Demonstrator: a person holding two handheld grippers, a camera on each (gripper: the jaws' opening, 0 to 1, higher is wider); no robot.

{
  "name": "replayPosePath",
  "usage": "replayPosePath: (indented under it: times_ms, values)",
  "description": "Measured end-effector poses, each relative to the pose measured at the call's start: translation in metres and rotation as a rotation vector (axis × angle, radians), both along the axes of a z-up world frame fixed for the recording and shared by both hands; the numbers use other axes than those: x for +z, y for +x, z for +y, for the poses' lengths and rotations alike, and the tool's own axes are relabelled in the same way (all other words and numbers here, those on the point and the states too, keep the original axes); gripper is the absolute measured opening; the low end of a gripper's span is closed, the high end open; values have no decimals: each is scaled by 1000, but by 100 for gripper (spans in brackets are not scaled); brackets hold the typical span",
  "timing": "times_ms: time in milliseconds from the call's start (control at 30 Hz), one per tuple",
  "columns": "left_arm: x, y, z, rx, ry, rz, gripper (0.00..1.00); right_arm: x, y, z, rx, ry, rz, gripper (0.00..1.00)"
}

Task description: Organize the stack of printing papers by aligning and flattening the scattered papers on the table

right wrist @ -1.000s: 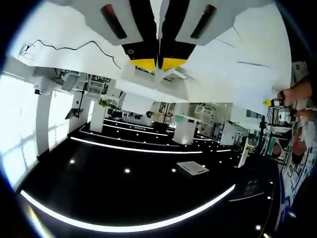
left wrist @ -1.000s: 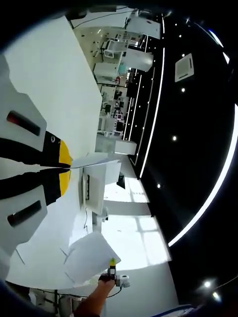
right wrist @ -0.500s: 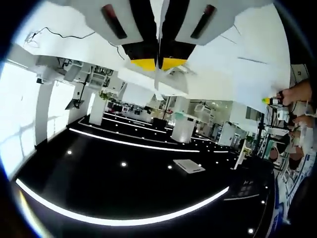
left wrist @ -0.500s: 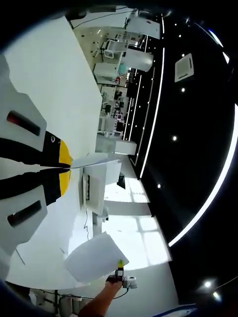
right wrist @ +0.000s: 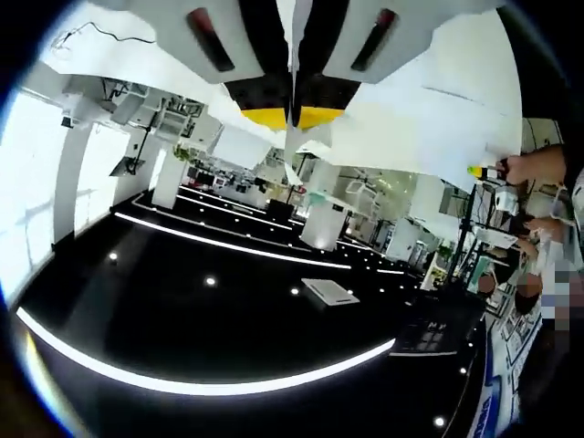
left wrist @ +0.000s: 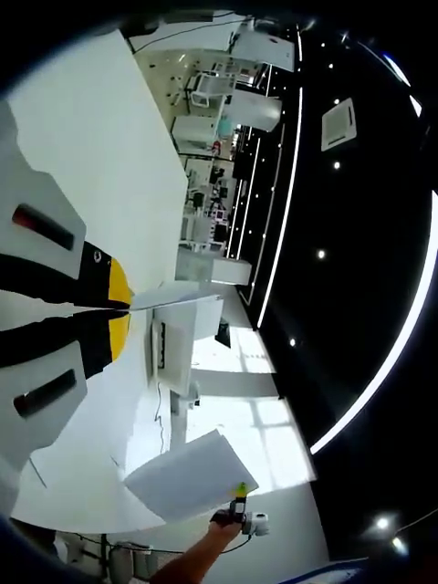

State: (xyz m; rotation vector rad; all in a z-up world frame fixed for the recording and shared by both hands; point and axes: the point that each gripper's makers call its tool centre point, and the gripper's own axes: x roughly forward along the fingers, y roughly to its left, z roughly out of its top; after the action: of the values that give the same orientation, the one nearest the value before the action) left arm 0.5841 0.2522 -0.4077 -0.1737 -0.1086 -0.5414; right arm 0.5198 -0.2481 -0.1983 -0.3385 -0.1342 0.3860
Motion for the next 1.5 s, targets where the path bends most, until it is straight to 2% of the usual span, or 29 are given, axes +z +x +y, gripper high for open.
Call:
replayPosePath:
  times_ms: [367,700,900,1167,1500]
  values:
    - [0,1,1,-3,-7,3,7,25,-2,22,60,-12,-39,0]
    - [0,0,0,-7,-6,2,7,41,-24,52,135,-36,-78,0]
    - [1,0,0,-7,-10,-1,7,51,-30,63,174,-39,-88,0]
    - [1,0,0,-9,-11,-2,7,56,-36,82,257,-15,-86,0]
    - [1,1,0,-11,-12,-2,7,56,-39,103,320,-10,-64,0]
